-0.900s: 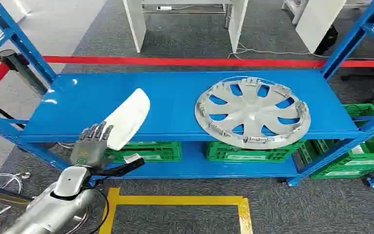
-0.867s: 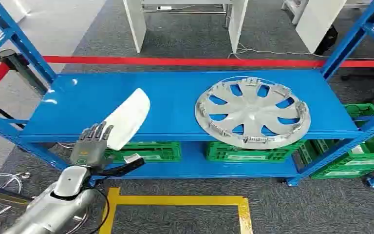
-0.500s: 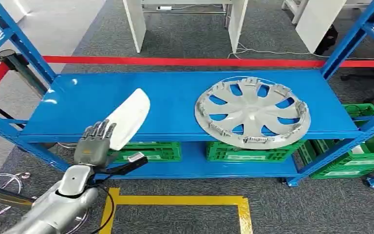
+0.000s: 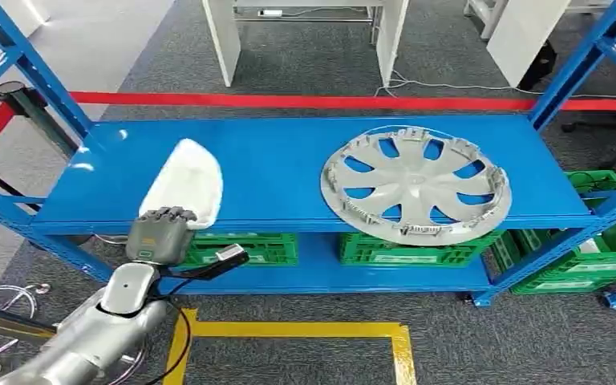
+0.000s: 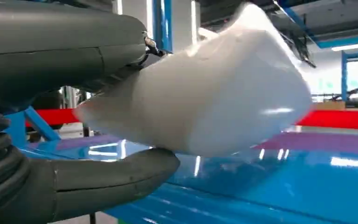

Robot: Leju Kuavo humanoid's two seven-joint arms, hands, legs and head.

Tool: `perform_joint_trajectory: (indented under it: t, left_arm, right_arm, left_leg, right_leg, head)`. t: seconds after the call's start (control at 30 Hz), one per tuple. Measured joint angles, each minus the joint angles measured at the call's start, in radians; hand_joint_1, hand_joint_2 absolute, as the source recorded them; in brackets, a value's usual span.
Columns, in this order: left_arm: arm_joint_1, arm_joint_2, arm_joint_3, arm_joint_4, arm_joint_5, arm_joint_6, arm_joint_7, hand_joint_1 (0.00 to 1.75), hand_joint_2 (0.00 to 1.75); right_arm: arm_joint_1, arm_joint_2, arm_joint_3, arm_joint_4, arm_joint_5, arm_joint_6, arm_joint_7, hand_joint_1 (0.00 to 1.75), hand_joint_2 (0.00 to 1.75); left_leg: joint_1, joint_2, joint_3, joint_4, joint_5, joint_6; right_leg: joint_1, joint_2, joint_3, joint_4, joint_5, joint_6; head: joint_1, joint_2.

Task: Take the parts from the cabinet and place them on the table.

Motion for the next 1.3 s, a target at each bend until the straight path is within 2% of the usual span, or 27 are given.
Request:
perform_joint_trajectory:
  t: [0.23, 0.37, 0.5, 0.6, 0.73, 0.83, 1.0, 1.1, 1.17, 1.3]
  left_arm:
    - [-0.002, 0.002, -0.001, 0.000, 0.000, 0.011, 0.008, 1.75, 1.75]
    - [-0.004, 0.009, 0.000, -0.010, -0.003, 0.044, 0.020, 1.75, 1.75]
    - [-0.006, 0.032, 0.002, -0.064, -0.073, 0.084, 0.042, 1.75, 1.75]
    - [-0.020, 0.074, -0.015, -0.130, -0.125, 0.098, 0.098, 1.75, 1.75]
    - [-0.078, 0.161, -0.122, -0.208, -0.130, 0.087, 0.226, 1.75, 1.75]
    - [-0.115, 0.214, -0.197, -0.247, -0.133, 0.077, 0.256, 1.75, 1.75]
    - [-0.165, 0.278, -0.308, -0.289, -0.133, 0.066, 0.312, 1.75, 1.75]
    - [-0.181, 0.301, -0.342, -0.310, -0.134, 0.052, 0.283, 1.75, 1.75]
    - [-0.180, 0.306, -0.341, -0.322, -0.133, 0.045, 0.233, 1.75, 1.75]
    - [-0.156, 0.292, -0.276, -0.344, -0.097, 0.026, 0.127, 1.75, 1.75]
  right_arm:
    - [0.000, 0.000, 0.001, 0.000, -0.002, 0.001, -0.004, 0.00, 0.00]
    - [0.000, 0.000, 0.002, 0.000, -0.008, 0.000, -0.007, 0.00, 0.00]
    - [0.000, 0.000, 0.008, -0.002, -0.010, -0.010, -0.013, 0.00, 0.00]
    - [0.000, -0.003, 0.014, -0.025, -0.008, -0.030, -0.006, 0.00, 0.00]
    - [-0.002, -0.011, 0.020, -0.068, -0.005, -0.049, 0.015, 0.00, 0.00]
    - [-0.005, -0.016, 0.024, -0.092, -0.005, -0.053, 0.022, 0.00, 0.00]
    - [-0.008, -0.022, 0.024, -0.124, -0.004, -0.056, 0.029, 0.00, 0.00]
    - [-0.013, -0.024, 0.024, -0.137, -0.002, -0.059, 0.033, 0.00, 0.00]
    - [-0.014, -0.026, 0.024, -0.145, -0.001, -0.062, 0.036, 0.00, 0.00]
    - [-0.014, -0.027, 0.024, -0.159, 0.002, -0.069, 0.039, 0.00, 0.00]
  left_leg:
    - [0.000, 0.000, 0.000, 0.000, 0.000, 0.000]
    - [0.000, 0.000, 0.000, 0.000, 0.000, 0.000]
    - [0.000, 0.000, 0.000, 0.000, 0.000, 0.000]
    - [0.000, 0.000, 0.000, 0.000, 0.000, 0.000]
    - [0.000, 0.000, 0.000, 0.000, 0.001, 0.000]
    - [0.000, 0.000, 0.000, 0.000, 0.001, 0.000]
    - [0.000, 0.000, 0.000, 0.000, 0.001, 0.000]
    - [0.000, 0.000, 0.000, 0.000, 0.001, 0.000]
    - [0.000, 0.000, 0.000, 0.000, 0.001, 0.000]
    - [0.000, 0.000, 0.000, 0.000, 0.001, 0.000]
  right_leg:
    - [0.000, 0.000, 0.000, 0.000, 0.000, 0.000]
    - [0.000, 0.000, 0.000, 0.000, 0.000, 0.000]
    - [0.000, 0.000, 0.000, 0.000, 0.000, 0.000]
    - [0.000, 0.000, 0.000, 0.000, 0.000, 0.000]
    - [0.000, 0.000, 0.000, 0.001, 0.000, 0.000]
    - [0.000, 0.000, 0.000, 0.001, 0.000, 0.000]
    - [0.000, 0.000, 0.000, 0.001, 0.000, 0.000]
    - [0.000, 0.000, 0.000, 0.001, 0.000, 0.000]
    - [0.000, 0.000, 0.000, 0.001, 0.000, 0.000]
    - [0.000, 0.000, 0.000, 0.001, 0.000, 0.000]
  head:
    - [0.000, 0.000]
    - [0.000, 0.000]
    - [0.000, 0.000]
    - [0.000, 0.000]
    - [0.000, 0.000]
    - [0.000, 0.000]
    - [0.000, 0.000]
    - [0.000, 0.000]
    - [0.000, 0.000]
    - [0.000, 0.000]
